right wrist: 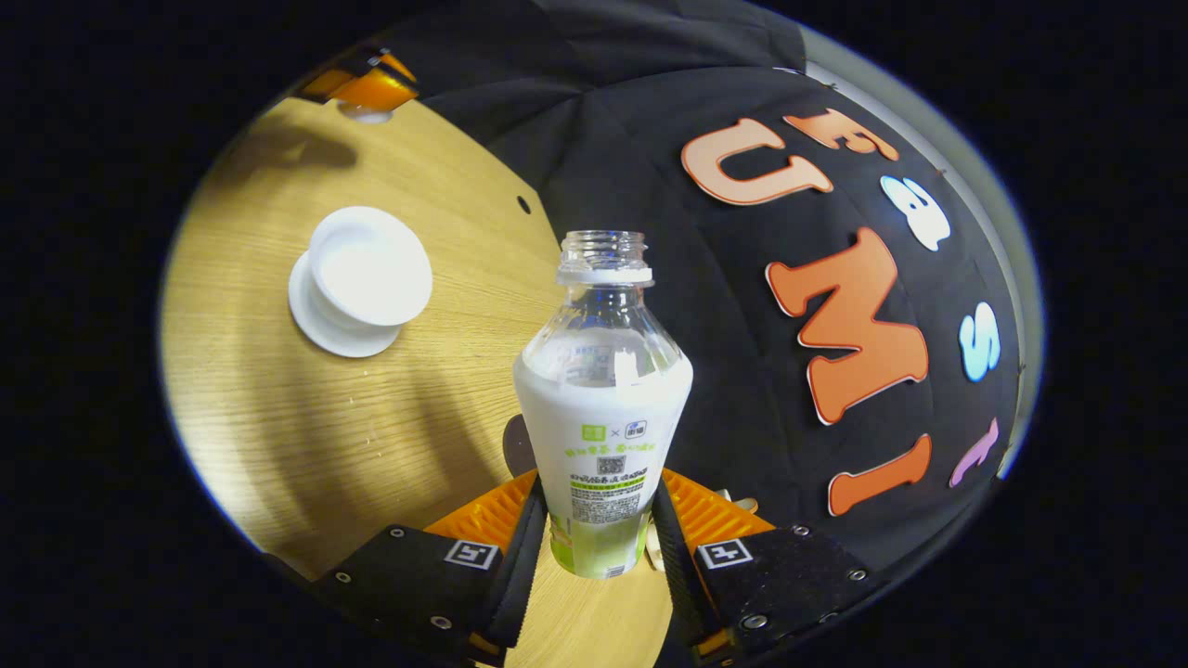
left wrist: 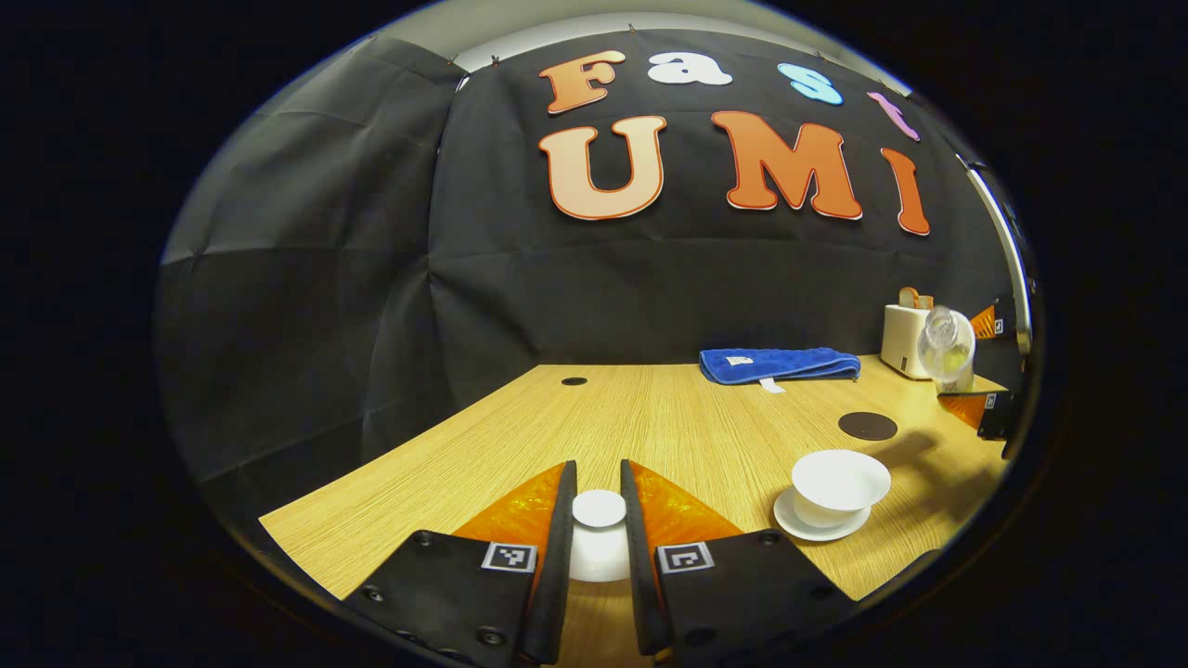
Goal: Open the teacup lid with one hand, grasp the water bottle and pour water into the teacup with the other hand; after pouring, place the water bottle on the coaster and then close the teacup lid.
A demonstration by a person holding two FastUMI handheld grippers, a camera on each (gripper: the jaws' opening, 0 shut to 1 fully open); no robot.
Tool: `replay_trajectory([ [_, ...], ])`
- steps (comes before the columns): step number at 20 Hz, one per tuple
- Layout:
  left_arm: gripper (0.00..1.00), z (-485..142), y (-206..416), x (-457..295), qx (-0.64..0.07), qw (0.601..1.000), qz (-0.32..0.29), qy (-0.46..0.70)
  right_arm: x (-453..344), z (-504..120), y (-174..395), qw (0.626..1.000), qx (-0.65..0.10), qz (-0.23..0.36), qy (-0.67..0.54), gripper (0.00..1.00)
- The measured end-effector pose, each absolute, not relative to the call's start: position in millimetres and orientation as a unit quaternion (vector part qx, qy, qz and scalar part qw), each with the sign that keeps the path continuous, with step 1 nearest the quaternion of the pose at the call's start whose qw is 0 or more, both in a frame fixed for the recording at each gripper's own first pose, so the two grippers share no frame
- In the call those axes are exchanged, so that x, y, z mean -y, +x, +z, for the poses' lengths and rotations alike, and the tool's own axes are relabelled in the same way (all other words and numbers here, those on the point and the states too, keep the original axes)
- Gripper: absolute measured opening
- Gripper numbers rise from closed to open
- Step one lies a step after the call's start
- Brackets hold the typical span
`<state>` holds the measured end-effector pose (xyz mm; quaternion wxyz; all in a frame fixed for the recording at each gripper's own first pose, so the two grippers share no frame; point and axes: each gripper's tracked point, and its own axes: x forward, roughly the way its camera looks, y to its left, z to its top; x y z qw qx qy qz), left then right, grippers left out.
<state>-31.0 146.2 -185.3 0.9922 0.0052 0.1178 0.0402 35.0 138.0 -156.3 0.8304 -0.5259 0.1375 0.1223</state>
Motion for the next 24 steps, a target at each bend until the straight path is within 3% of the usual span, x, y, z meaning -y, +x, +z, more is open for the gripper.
replay_trajectory([
  [3,0.31,-186,-32,-149,-0.119,0.992,0.040,0.008,-143,-158,33,0.803,-0.117,0.129,-0.570,0.63],
  [6,0.34,-191,-32,-152,-0.122,0.992,0.043,0.007,-140,-145,46,0.745,-0.068,0.100,-0.656,0.59],
  [7,0.34,-192,-32,-154,-0.124,0.991,0.044,0.007,-138,-146,50,0.735,-0.065,0.099,-0.668,0.63],
  [16,0.33,-195,-34,-166,-0.126,0.991,0.048,0.002,-154,-142,63,0.712,-0.031,0.110,-0.693,0.63],
  [24,0.33,-193,-36,-173,-0.127,0.991,0.051,0.001,-160,-114,73,0.646,0.033,0.087,-0.758,0.63],
])
